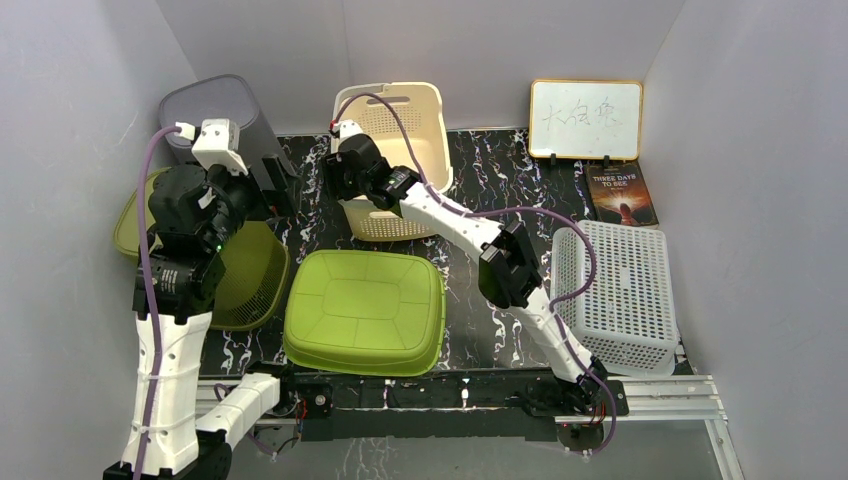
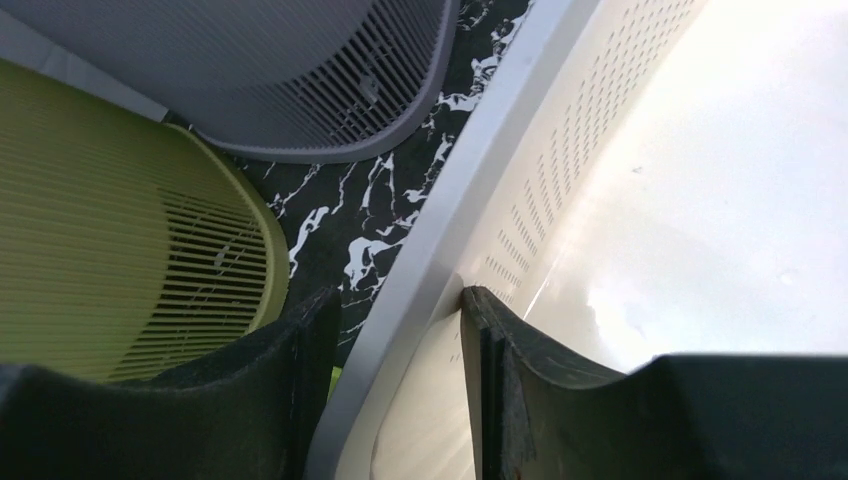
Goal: Turn the large container upside down
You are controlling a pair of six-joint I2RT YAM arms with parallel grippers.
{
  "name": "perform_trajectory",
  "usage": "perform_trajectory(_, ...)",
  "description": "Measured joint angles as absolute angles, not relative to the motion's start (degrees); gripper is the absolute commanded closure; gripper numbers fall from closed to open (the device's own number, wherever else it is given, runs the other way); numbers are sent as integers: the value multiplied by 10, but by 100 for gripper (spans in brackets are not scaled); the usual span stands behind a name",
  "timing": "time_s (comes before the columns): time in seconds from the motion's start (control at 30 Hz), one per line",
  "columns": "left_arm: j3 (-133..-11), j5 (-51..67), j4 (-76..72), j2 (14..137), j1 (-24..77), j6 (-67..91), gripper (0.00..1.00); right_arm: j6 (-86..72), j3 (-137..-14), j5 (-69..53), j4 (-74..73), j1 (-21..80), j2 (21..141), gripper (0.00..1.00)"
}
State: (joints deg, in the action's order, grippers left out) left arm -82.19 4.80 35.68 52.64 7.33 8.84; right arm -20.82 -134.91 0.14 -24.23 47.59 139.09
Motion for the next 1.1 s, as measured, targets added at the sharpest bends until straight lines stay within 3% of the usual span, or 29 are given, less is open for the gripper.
perform_trajectory(0.17, -814, 44, 361, 519, 73, 85, 1, -194, -1320, 35, -233, 479, 1373, 100)
perform_trajectory(0.33, -814, 40, 362, 520, 73, 81, 2, -198, -1271, 20, -217, 471, 1342, 100)
perform_trajectory(0.57, -814, 25, 374, 519, 73, 70, 2, -297, -1059, -121, -54, 429, 1233, 100)
perform_trajectory(0.93, -829, 10, 384, 518, 73, 60, 2, -495, -1047, -251, 223, 406, 1231, 100)
perform_trajectory(1.1, -829, 8, 385, 515, 73, 60, 2, -568, -953, -249, 351, 402, 1201, 100)
